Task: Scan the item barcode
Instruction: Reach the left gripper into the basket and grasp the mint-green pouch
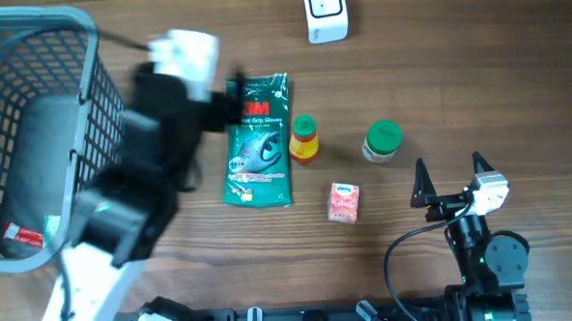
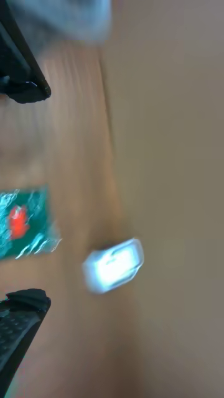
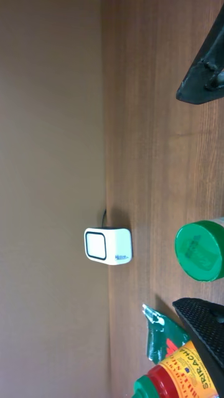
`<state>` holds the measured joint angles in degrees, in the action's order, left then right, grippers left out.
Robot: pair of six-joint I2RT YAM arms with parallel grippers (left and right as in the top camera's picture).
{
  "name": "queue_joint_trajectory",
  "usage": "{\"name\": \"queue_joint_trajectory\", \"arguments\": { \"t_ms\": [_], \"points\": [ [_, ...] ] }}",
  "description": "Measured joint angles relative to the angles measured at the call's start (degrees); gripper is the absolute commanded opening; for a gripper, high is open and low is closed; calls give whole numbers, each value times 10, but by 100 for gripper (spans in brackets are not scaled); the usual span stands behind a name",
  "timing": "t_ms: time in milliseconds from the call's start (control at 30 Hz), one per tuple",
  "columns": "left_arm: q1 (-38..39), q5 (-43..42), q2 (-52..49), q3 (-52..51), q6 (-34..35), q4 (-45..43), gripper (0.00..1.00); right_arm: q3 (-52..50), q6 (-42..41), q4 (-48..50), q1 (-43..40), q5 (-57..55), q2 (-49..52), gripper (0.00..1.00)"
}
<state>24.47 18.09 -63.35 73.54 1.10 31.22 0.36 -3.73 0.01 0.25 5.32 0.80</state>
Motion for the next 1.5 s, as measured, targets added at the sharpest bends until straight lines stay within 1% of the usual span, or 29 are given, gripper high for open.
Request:
{"name": "queue_joint_trajectory", "arguments": {
  "t_ms": [167, 233, 400, 567, 700, 867, 933, 1000, 1067, 1167, 1300, 1367, 1500],
  "points": [
    [-191, 14, 49, 0, 100, -1, 100, 0, 0, 0, 0, 0, 0, 100],
    [-248, 14, 55, 0, 129, 2, 100, 0, 0, 0, 0, 0, 0, 100],
    [-418, -37, 42, 0, 209, 16, 100, 0, 0, 0, 0, 0, 0, 100],
    [-543, -97, -14, 2, 264, 54, 100, 0, 0, 0, 0, 0, 0, 100],
    [-585, -120, -79, 2, 279, 96, 100, 0, 0, 0, 0, 0, 0, 100],
    [-594, -131, -158, 2, 284, 135, 100, 0, 0, 0, 0, 0, 0, 100],
    [-594, -134, -201, 2, 300, 162, 100, 0, 0, 0, 0, 0, 0, 99],
    [-594, -135, -232, 3, 336, 196, 100, 0, 0, 0, 0, 0, 0, 100],
    [-596, -135, -266, 3, 387, 221, 100, 0, 0, 0, 0, 0, 0, 100],
    [-602, -135, -308, 3, 449, 240, 100, 0, 0, 0, 0, 0, 0, 100],
    [-612, -135, -355, 3, 517, 257, 92, 0, 0, 0, 0, 0, 0, 100],
    [-616, -135, -371, 3, 535, 263, 89, 0, 0, 0, 0, 0, 0, 100],
    [-617, -135, -395, 3, 556, 278, 85, 0, 0, 0, 0, 0, 0, 100]
  ]
}}
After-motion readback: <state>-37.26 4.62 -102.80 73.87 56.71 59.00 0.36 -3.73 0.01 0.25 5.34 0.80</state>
